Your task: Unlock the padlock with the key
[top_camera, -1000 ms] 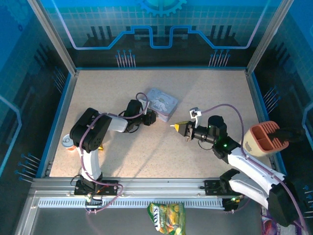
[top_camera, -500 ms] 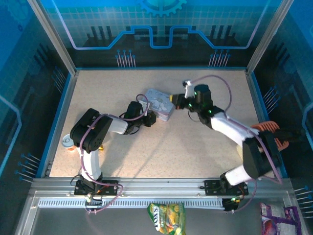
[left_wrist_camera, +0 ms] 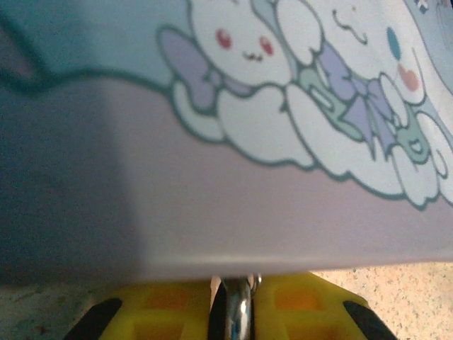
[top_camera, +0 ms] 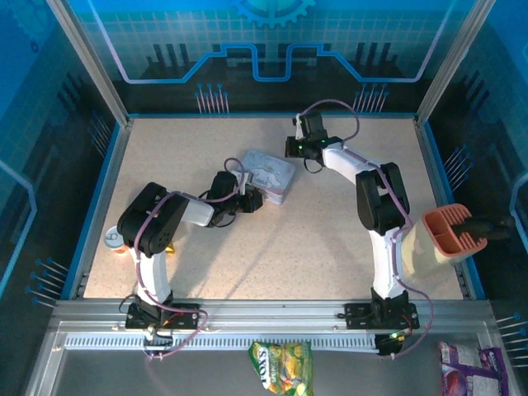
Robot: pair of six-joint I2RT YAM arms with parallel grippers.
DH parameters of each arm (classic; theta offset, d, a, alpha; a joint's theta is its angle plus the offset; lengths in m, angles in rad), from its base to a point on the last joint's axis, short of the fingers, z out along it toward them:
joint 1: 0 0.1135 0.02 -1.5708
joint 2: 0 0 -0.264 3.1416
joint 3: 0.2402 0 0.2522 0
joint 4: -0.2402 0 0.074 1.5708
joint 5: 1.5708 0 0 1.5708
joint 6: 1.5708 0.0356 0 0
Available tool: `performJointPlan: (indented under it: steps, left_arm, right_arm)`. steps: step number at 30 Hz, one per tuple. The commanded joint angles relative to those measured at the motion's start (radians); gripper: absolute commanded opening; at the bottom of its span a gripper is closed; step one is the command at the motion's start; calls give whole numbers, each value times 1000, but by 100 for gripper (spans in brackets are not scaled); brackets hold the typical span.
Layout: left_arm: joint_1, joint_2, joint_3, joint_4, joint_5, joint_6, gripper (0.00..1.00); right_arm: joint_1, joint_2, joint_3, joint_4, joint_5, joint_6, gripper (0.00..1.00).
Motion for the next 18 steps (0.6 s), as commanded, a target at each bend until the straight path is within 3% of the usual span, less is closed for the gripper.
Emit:
performJointPlan:
  steps: [1,12,18]
  left_arm:
    - [33,23,-24,-93,3,-100,0]
    - [72,88,13,-57,159,-425,0]
    - [93,174,-38,273,286,-752,0]
  right_arm:
    - [23,8,15,-129,14,-53,0]
    - [115,-79,-201,-78,61,-38,0]
    - [125,-95,-240,-43,65,-7,0]
